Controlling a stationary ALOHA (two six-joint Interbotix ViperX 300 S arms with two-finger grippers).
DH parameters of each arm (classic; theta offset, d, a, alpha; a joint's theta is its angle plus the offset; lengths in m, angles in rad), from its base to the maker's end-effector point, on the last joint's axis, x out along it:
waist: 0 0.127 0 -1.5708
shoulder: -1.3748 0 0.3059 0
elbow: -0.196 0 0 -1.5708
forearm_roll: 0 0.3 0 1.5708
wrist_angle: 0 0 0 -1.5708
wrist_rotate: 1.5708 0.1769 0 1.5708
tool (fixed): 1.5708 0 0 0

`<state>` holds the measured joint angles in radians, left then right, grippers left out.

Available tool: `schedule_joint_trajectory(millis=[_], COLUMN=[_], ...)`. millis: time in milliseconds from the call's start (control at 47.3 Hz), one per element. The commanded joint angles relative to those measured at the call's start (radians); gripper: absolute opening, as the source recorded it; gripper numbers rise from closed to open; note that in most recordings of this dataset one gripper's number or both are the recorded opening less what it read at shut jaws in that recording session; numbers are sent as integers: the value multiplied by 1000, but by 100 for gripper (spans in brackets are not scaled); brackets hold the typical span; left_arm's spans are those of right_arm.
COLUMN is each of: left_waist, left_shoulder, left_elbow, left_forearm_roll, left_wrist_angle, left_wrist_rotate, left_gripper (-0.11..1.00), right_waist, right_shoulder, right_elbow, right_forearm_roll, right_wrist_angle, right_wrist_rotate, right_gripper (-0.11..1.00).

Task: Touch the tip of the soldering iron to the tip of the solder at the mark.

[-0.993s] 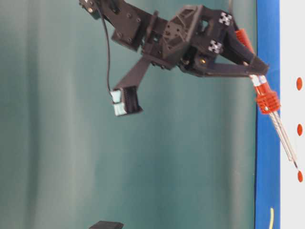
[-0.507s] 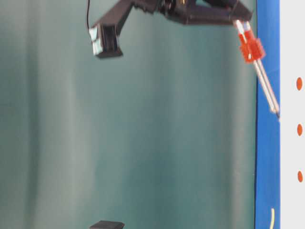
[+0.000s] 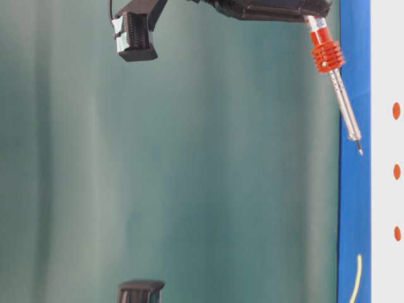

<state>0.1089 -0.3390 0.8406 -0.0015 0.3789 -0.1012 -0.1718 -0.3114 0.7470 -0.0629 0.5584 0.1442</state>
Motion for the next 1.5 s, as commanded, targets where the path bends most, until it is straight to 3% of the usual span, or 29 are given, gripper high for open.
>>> schedule_joint_trajectory(millis=[0, 465, 1479], left_waist=[0, 3, 15], left_shoulder=[31, 279, 333], left_elbow=[-46, -250, -229], left_forearm_roll=[2, 2, 2], left_wrist_angle=[-23, -97, -103], left_wrist_rotate=[-5, -5, -40], left_gripper=[2, 2, 2], right_waist=[-2, -2, 0], right_shoulder=[-11, 0, 71], right_elbow=[-9, -3, -25], right_forearm_roll=[-3, -3, -3], right_wrist_angle=[-12, -20, -54], right_wrist_rotate=[2, 2, 2], right_gripper=[6, 7, 7])
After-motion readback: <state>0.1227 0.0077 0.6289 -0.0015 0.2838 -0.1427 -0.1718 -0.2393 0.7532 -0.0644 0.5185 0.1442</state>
